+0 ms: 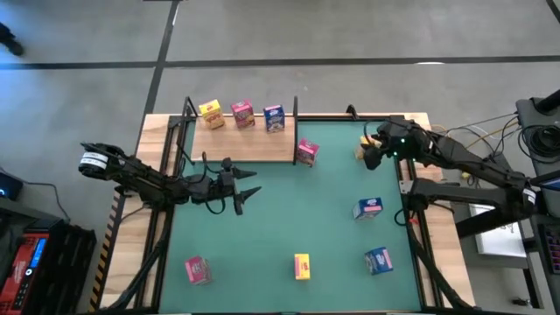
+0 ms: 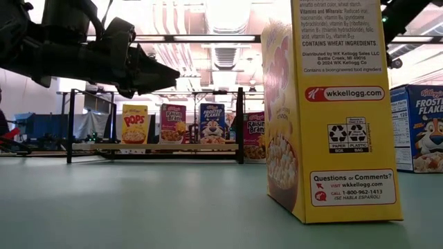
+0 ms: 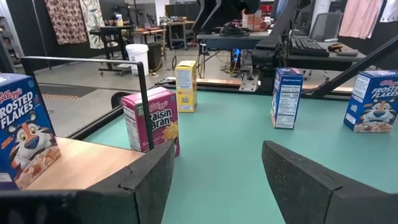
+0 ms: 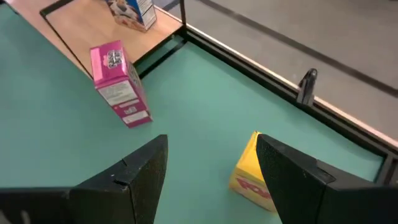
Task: Stack cereal on shelf
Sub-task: Put the top pink cereal box on the shelf aligned with the other pink cereal box
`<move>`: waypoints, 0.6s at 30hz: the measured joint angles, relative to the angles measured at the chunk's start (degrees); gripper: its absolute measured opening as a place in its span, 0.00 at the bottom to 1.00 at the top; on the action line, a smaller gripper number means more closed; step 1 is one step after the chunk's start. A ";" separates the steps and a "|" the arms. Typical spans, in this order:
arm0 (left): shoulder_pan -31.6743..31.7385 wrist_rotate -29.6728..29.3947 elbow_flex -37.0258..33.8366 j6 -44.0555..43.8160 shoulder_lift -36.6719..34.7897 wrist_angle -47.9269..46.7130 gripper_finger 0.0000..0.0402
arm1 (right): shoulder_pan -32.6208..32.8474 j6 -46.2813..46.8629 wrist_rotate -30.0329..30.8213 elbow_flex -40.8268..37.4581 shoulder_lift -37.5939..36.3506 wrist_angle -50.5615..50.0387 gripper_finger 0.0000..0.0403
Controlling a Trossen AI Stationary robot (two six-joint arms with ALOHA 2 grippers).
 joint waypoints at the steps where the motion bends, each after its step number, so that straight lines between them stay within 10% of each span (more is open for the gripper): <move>1: 0.00 0.00 -0.08 0.01 0.00 0.00 0.57 | 0.00 0.89 -0.01 0.26 0.75 0.10 0.58; 18: 0.01 0.11 -0.79 -1.00 -0.06 0.04 0.57 | 0.02 0.13 -6.43 0.19 19.45 19.04 0.58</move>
